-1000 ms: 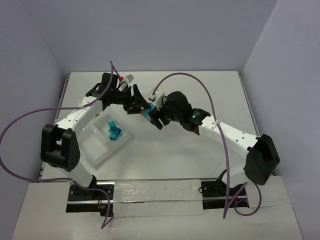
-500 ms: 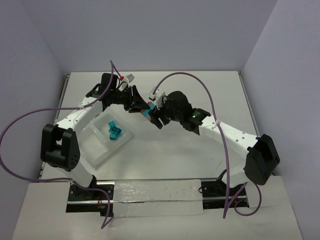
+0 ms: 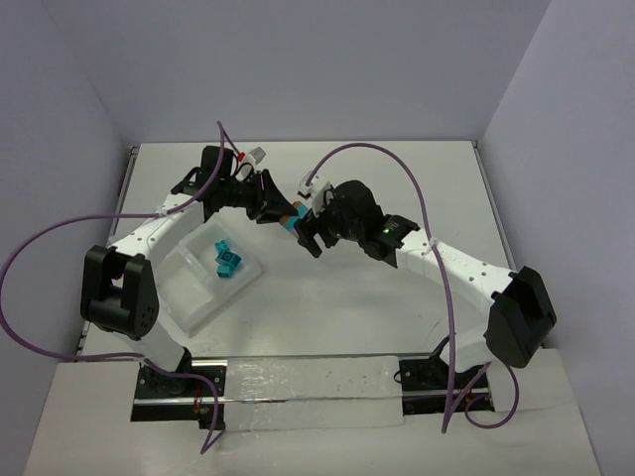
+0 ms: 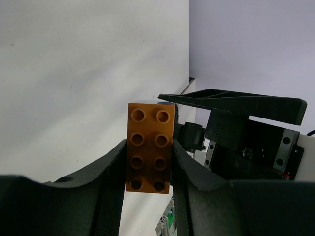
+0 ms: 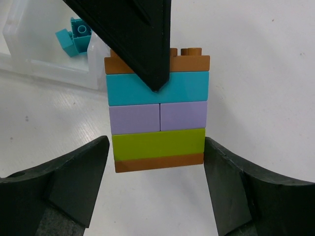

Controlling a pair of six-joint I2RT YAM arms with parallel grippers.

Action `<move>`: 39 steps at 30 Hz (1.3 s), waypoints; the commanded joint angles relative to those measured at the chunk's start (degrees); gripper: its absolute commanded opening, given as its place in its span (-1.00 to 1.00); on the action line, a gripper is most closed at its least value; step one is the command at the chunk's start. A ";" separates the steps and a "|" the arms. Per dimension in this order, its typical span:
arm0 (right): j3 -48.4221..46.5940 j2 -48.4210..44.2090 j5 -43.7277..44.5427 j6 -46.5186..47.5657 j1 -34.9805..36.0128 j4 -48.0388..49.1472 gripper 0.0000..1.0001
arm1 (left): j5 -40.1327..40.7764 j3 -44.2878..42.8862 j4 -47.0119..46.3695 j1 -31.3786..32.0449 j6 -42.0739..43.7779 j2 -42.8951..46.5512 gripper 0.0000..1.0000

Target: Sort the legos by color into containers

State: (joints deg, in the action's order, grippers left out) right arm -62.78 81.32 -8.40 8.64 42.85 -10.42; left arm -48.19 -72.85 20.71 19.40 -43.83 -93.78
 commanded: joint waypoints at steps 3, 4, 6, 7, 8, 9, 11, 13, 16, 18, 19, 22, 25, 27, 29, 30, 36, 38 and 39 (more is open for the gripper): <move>-1.10 -5.07 1.76 -0.04 -0.31 0.77 0.86 | 1.55 0.54 -3.92 -0.60 -3.19 2.63 -0.99; -0.99 -5.47 2.21 -0.11 -0.33 0.85 0.87 | 1.79 0.71 -3.84 -0.70 -3.20 2.65 -0.99; -0.74 -6.74 3.82 -0.47 -0.51 0.94 0.91 | 2.04 1.05 -3.77 -1.04 -3.28 2.73 -0.99; -0.42 -7.56 3.66 -0.55 -0.92 1.02 0.93 | 1.96 1.30 -4.01 -1.20 -3.36 2.90 -0.99; -0.32 -7.98 3.70 -1.28 -1.15 1.11 0.93 | 2.00 1.30 -4.01 -1.29 -3.37 2.99 -1.00; -0.24 -8.40 3.73 -1.99 -1.39 1.20 0.94 | 2.07 1.31 -4.01 -1.39 -3.37 3.08 -1.00; -0.06 -9.42 4.04 -3.61 -2.36 1.46 0.94 | 2.58 1.22 -3.83 -1.73 -3.37 3.08 -1.00; -0.02 -9.77 8.37 -11.41 -4.30 1.76 0.87 | 3.01 1.47 -3.83 -2.20 -3.49 3.80 -1.00; -0.63 -8.79 11.24 -26.52 -9.98 -0.02 0.71 | 2.48 2.37 -5.26 -3.24 -4.10 4.76 -1.00; -1.06 -6.13 0.92 -40.11 -19.15 -1.86 0.73 | 1.82 2.80 -6.26 -3.79 -4.56 4.81 -1.00; -0.36 -5.52 -1.66 -42.94 -20.72 -1.28 0.78 | 1.54 2.76 -6.54 -4.01 -4.82 4.74 -1.00; 4.81 -6.21 -9.73 -48.15 -22.64 6.29 0.83 | 0.67 2.58 -8.13 -4.63 -5.84 4.94 -1.00; 11.85 -8.40 -18.21 -53.34 -22.94 20.25 0.83 | -1.01 2.75 -10.02 -4.76 -7.74 5.40 -1.00; 16.56 -8.45 -23.73 -59.33 -23.19 31.56 0.89 | -2.79 2.98 -12.07 -4.90 -10.10 5.78 -1.00; 18.88 -6.83 -26.93 -63.21 -23.65 39.59 0.95 | -4.12 4.21 -16.08 -4.90 -12.80 6.49 -1.00; 19.91 -5.89 -28.47 -65.60 -23.89 43.61 0.97 | -4.71 4.84 -18.09 -4.90 -14.20 6.93 -1.00; 22.20 1.18 -33.61 -79.56 -24.15 67.16 0.99 | -6.59 7.56 -27.81 -4.90 -20.85 8.15 -1.00; 21.52 2.44 -34.22 -81.29 -24.20 69.19 0.99 | -6.49 8.16 -29.13 -4.90 -21.56 8.77 -0.99; 20.66 3.31 -34.44 -81.61 -24.15 69.42 0.99 | -6.58 8.38 -29.62 -4.90 -21.88 9.00 -0.99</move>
State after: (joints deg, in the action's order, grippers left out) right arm -40.80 82.17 -38.23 -64.83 18.96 42.96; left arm -52.09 -65.22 -0.05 14.79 -61.40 -88.07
